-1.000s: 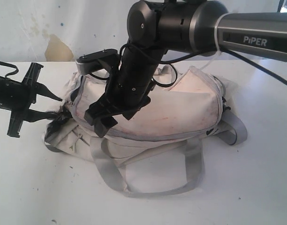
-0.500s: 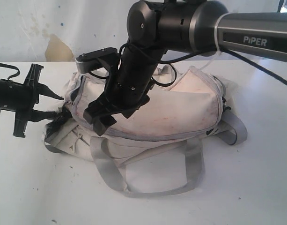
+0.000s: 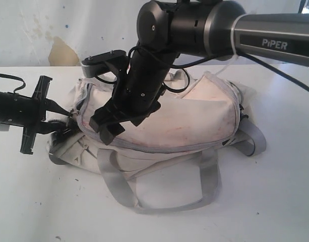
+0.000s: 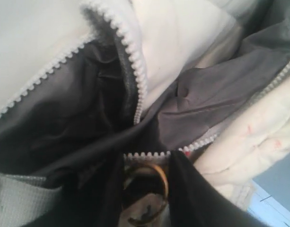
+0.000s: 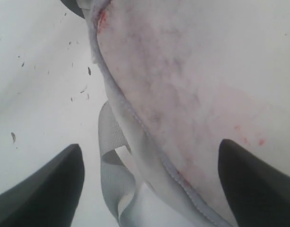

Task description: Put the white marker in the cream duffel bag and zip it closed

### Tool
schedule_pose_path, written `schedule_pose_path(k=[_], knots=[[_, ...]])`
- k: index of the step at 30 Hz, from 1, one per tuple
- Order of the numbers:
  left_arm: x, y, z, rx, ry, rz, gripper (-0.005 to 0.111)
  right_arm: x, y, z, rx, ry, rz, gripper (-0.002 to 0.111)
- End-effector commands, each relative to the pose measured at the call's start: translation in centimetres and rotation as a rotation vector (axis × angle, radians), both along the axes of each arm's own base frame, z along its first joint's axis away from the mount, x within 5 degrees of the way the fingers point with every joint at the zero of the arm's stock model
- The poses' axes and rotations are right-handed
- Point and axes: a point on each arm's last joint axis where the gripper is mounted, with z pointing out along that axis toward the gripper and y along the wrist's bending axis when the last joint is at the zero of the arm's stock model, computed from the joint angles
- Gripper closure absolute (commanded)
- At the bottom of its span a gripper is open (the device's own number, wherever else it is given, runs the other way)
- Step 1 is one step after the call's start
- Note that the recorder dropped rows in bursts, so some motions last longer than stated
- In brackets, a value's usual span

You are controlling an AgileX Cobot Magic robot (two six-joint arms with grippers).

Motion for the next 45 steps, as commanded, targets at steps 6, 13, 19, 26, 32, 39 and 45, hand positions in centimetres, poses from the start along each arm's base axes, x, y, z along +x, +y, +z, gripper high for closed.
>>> schedule_pose_path(k=[6, 13, 19, 26, 32, 39, 45], knots=[[-0.3, 0.2, 0.3, -0.017, -0.042, -0.067, 0.107, 0.1, -0.2, 0.2, 0.003, -0.005, -0.008, 0.037], [-0.8, 0.5, 0.6, -0.06, -0.031, -0.115, 0.107, 0.2, -0.1, 0.2, 0.008, -0.015, -0.01, 0.037], [-1.0, 0.4, 0.6, -0.066, -0.028, -0.144, 0.094, 0.2, -0.1, 0.2, 0.014, -0.022, -0.013, 0.037], [-1.3, 0.6, 0.3, -0.023, -0.019, -0.186, 0.064, 0.2, -0.1, 0.2, 0.015, -0.019, -0.013, 0.037], [-1.3, 0.6, 0.2, -0.017, -0.016, -0.19, 0.076, 0.2, -0.1, 0.2, 0.015, -0.021, -0.013, 0.037], [-1.4, 0.8, 0.1, -0.007, -0.017, -0.201, 0.107, 0.2, -0.1, 0.2, 0.013, -0.018, -0.012, 0.037], [-1.1, 2.0, 1.5, -0.034, -0.07, -0.139, 0.107, 0.2, -0.1, 0.2, 0.011, -0.015, -0.011, 0.037]])
